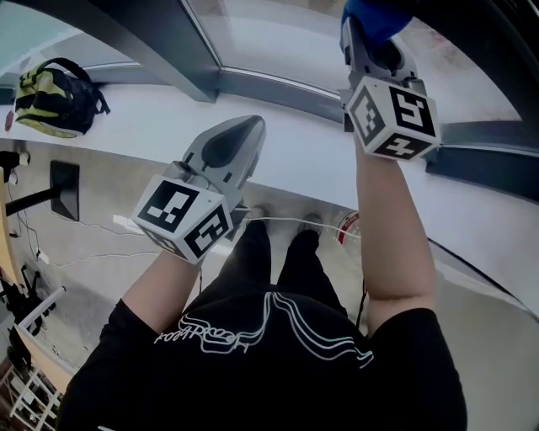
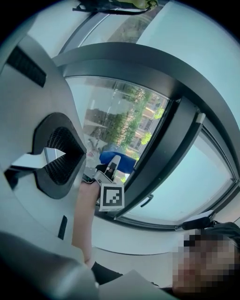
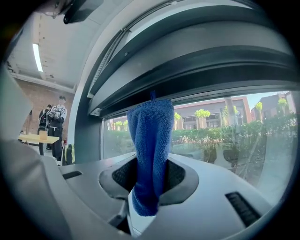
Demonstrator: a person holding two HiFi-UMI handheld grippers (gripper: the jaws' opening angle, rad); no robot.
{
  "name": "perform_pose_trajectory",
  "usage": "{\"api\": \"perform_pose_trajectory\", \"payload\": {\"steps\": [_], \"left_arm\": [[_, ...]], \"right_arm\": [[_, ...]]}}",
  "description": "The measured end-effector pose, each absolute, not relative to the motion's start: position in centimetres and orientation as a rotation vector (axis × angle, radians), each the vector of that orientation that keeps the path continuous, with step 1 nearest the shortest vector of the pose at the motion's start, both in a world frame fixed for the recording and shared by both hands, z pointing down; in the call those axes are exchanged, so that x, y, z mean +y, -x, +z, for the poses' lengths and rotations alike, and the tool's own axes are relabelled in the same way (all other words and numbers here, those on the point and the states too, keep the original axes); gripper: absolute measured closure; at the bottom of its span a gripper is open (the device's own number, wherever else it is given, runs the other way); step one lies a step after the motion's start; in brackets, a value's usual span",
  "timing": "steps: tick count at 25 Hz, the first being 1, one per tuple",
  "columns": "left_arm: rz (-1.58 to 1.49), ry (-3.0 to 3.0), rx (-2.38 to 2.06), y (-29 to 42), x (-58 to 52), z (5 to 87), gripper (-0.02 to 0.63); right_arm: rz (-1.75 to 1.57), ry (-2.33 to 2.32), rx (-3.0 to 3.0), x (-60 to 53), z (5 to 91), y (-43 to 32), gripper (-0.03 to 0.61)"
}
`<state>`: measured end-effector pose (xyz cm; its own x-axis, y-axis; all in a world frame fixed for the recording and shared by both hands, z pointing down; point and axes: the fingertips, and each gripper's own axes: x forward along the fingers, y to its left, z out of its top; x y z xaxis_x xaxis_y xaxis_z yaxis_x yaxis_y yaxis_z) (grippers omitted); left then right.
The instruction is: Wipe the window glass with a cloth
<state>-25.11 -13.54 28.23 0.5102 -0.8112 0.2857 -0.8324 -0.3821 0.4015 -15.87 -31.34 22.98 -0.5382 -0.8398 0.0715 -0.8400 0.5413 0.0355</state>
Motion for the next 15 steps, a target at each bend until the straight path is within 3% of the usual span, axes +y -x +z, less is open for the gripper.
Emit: {"api": "perform_pose_trajectory", "payload": {"steps": [15], "left_arm": [[0.078,-2.267,-1.26,11.5,-14.1,28.7,0.611]], "right_arm": [[0.012,-1.582,-2.619,-31.8,22.9,0.0,0.485]]}}
